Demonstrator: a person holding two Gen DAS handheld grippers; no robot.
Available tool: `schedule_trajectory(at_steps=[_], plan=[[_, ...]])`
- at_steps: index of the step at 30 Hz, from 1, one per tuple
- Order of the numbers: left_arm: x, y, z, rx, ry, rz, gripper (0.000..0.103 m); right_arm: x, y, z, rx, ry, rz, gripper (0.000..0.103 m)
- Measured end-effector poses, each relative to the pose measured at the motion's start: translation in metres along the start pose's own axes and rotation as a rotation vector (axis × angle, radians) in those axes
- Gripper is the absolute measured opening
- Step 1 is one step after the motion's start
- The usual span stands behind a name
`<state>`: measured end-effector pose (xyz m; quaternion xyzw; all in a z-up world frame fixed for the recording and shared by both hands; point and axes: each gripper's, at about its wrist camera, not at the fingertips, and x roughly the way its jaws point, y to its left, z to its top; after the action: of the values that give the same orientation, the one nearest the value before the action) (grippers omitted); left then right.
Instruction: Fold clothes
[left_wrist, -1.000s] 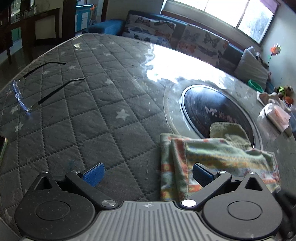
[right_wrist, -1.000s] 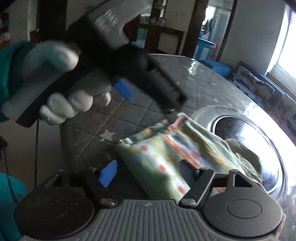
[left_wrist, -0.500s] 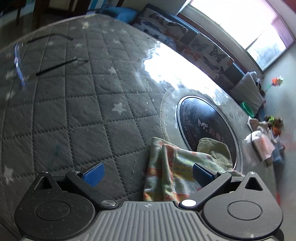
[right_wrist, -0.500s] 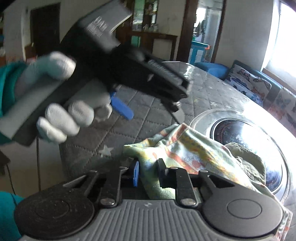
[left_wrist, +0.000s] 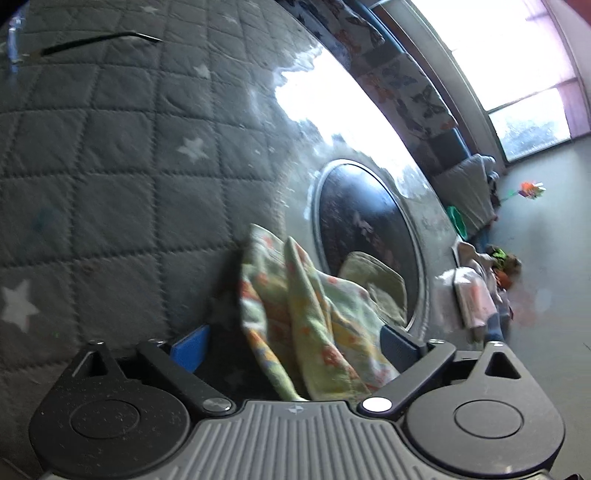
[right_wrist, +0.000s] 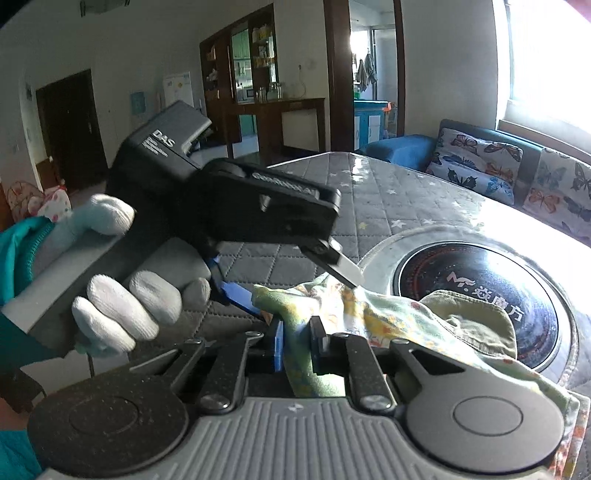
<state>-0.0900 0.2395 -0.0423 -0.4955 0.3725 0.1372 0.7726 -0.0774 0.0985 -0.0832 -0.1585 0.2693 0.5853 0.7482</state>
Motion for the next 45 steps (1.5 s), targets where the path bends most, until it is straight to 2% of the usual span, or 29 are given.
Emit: schedule_trajectory(at_steps=[3, 5, 6, 7, 8, 12, 14, 19, 21, 24, 27, 29, 33, 34, 35, 36, 39, 41, 45], plan=[[0.008, 0.002, 0.0, -0.019, 0.036, -0.051, 0.073, -0.004, 0.001, -0.002, 0.008, -0.004, 0.015, 0.012], [0.013, 0.003, 0.0, -0.015, 0.054, -0.069, 0.049, -0.006, -0.001, -0.003, 0.008, -0.002, 0.028, 0.013], [0.016, 0.003, -0.001, -0.009, 0.064, -0.07, 0.043, -0.006, -0.002, -0.003, 0.007, -0.001, 0.035, 0.013], [0.018, 0.005, -0.002, -0.007, 0.074, -0.073, 0.031, -0.005, -0.004, -0.003, 0.011, 0.001, 0.043, 0.014], [0.02, 0.006, -0.002, -0.005, 0.081, -0.078, 0.025, -0.005, -0.006, -0.003, 0.015, 0.004, 0.051, 0.019], [0.019, 0.009, -0.002, 0.015, 0.079, -0.079, 0.023, -0.012, -0.02, -0.006, 0.043, 0.004, 0.057, 0.034], [0.018, 0.008, -0.002, 0.042, 0.076, -0.072, 0.021, -0.019, -0.029, -0.008, 0.061, -0.007, 0.028, 0.037], [0.017, 0.001, -0.005, 0.106, 0.056, -0.047, 0.019, -0.041, -0.074, -0.023, 0.177, -0.007, -0.162, 0.039], [0.018, -0.002, -0.005, 0.121, 0.052, -0.039, 0.019, -0.049, -0.097, -0.035, 0.237, 0.005, -0.253, 0.044], [0.018, -0.004, -0.006, 0.141, 0.045, -0.029, 0.019, -0.058, -0.131, -0.054, 0.324, 0.02, -0.388, 0.046], [0.018, -0.008, -0.006, 0.162, 0.036, -0.015, 0.019, -0.066, -0.156, -0.07, 0.407, 0.026, -0.472, 0.051], [0.019, -0.011, -0.007, 0.18, 0.03, -0.004, 0.019, -0.064, -0.17, -0.079, 0.459, 0.034, -0.482, 0.051], [0.02, -0.016, -0.007, 0.203, 0.023, 0.016, 0.019, -0.056, -0.183, -0.091, 0.526, 0.039, -0.448, 0.051], [0.021, -0.017, -0.007, 0.208, 0.022, 0.021, 0.019, -0.053, -0.182, -0.091, 0.52, 0.033, -0.449, 0.05], [0.021, -0.018, -0.007, 0.214, 0.021, 0.026, 0.019, -0.052, -0.181, -0.092, 0.516, 0.029, -0.448, 0.044], [0.021, -0.02, -0.007, 0.223, 0.02, 0.032, 0.019, -0.052, -0.179, -0.091, 0.516, 0.027, -0.443, 0.028], [0.021, -0.027, -0.008, 0.26, 0.013, 0.049, 0.019, -0.054, -0.172, -0.089, 0.509, 0.021, -0.44, 0.015], [0.02, -0.033, -0.009, 0.283, 0.006, 0.054, 0.019, -0.058, -0.169, -0.088, 0.512, 0.008, -0.441, 0.009], [0.015, -0.048, -0.008, 0.335, -0.009, 0.042, 0.014, -0.074, -0.161, -0.082, 0.504, -0.041, -0.443, 0.007]])
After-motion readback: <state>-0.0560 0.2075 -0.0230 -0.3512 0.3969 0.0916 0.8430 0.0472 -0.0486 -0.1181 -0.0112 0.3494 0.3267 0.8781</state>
